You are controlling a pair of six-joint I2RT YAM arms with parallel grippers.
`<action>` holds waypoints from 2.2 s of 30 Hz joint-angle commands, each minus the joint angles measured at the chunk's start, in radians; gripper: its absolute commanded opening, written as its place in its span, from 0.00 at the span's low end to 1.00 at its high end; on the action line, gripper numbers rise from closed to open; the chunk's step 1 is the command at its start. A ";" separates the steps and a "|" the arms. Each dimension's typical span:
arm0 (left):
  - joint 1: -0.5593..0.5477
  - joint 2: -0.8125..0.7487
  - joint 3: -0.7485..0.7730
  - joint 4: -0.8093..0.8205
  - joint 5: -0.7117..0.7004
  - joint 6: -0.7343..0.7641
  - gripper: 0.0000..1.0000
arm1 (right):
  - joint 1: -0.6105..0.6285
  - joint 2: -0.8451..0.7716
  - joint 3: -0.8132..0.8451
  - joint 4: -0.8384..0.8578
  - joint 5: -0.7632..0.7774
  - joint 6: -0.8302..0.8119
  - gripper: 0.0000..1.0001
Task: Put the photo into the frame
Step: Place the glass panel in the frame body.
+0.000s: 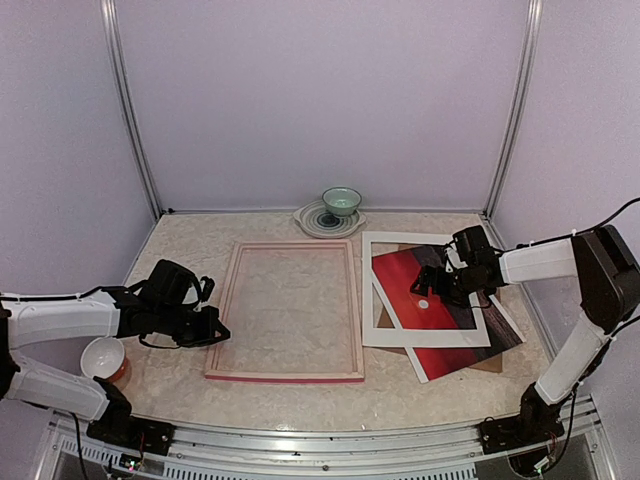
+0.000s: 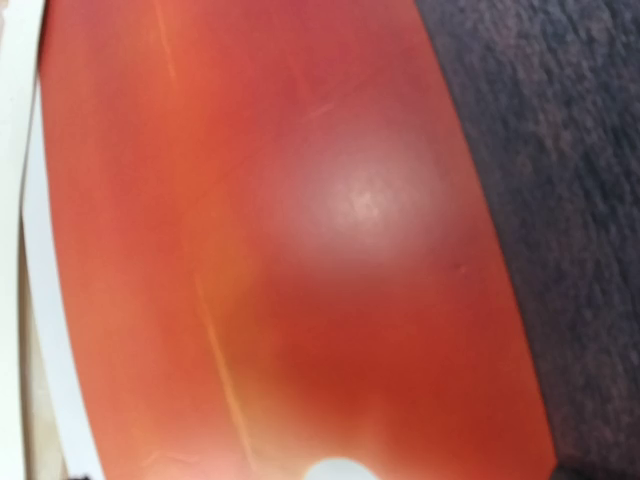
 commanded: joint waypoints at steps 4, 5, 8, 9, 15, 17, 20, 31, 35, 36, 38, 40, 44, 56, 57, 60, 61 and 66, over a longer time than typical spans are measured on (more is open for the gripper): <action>0.011 -0.027 0.008 0.008 -0.018 -0.008 0.00 | 0.014 0.027 -0.019 -0.041 -0.008 0.008 0.99; 0.011 -0.027 0.008 0.008 -0.017 -0.008 0.00 | 0.014 0.027 -0.018 -0.042 -0.010 0.008 0.99; 0.011 -0.027 0.010 0.005 -0.016 -0.007 0.00 | 0.014 0.028 -0.015 -0.044 -0.011 0.008 0.99; 0.011 -0.027 0.010 0.005 -0.017 -0.008 0.00 | 0.014 0.027 -0.014 -0.046 -0.010 0.008 0.99; 0.011 -0.028 0.008 0.008 -0.015 -0.006 0.01 | 0.014 0.027 -0.013 -0.048 -0.009 0.006 0.99; 0.011 -0.027 0.008 0.007 -0.014 -0.007 0.00 | 0.015 0.027 -0.013 -0.047 -0.008 0.008 0.99; 0.011 -0.030 0.007 0.007 -0.013 -0.008 0.00 | 0.016 0.024 -0.016 -0.047 -0.005 0.006 0.99; 0.007 -0.029 0.004 0.008 -0.011 -0.010 0.00 | 0.016 0.029 -0.019 -0.042 -0.008 0.007 0.99; 0.006 -0.030 0.004 0.008 -0.012 -0.011 0.00 | 0.016 0.033 -0.021 -0.041 -0.006 0.008 0.99; 0.006 -0.030 0.003 0.008 -0.013 -0.011 0.00 | 0.016 0.033 -0.022 -0.040 -0.008 0.007 0.99; 0.005 -0.030 0.002 0.008 -0.010 -0.011 0.00 | 0.016 0.036 -0.023 -0.036 -0.009 0.009 0.99; 0.004 -0.032 0.002 0.008 -0.010 -0.012 0.00 | 0.016 0.037 -0.023 -0.037 -0.009 0.008 0.99; 0.004 -0.033 0.002 0.007 -0.011 -0.012 0.00 | 0.016 0.035 -0.022 -0.037 -0.009 0.007 0.99; 0.003 -0.036 -0.002 0.007 -0.007 -0.020 0.00 | 0.016 0.037 -0.025 -0.034 -0.009 0.009 0.99; 0.002 -0.035 -0.003 0.007 -0.007 -0.020 0.00 | 0.016 0.035 -0.025 -0.033 -0.011 0.009 0.99; 0.001 -0.036 -0.004 0.006 -0.007 -0.022 0.00 | 0.016 0.036 -0.025 -0.033 -0.011 0.010 0.99; 0.000 -0.036 -0.004 0.005 -0.006 -0.024 0.00 | 0.016 0.036 -0.025 -0.034 -0.011 0.010 0.99; -0.003 -0.042 -0.008 0.005 -0.011 -0.029 0.00 | 0.017 0.034 -0.026 -0.033 -0.009 0.010 0.99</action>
